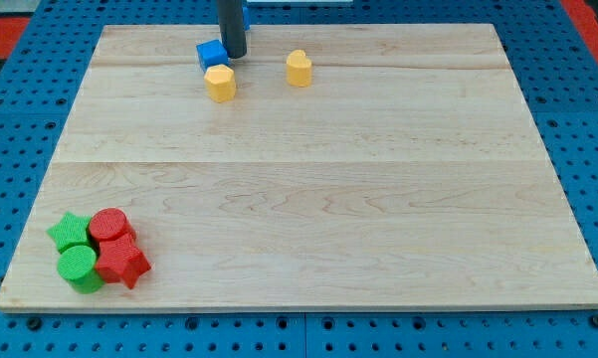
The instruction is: Move the blue cube down and left a bit
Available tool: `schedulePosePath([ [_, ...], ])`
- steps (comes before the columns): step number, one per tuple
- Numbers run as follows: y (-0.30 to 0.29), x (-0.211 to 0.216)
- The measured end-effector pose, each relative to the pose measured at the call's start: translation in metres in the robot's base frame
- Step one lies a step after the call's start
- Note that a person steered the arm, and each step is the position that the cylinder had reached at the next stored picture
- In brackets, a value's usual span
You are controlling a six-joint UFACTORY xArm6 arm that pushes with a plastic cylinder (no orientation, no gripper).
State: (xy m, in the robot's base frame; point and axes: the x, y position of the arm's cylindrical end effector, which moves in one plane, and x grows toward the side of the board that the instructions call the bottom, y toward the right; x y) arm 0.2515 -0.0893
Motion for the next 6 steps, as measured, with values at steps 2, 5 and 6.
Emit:
schedulePosePath([
  [2,-0.006,0.022],
  [5,-0.038,0.010],
  [6,-0.055,0.032],
])
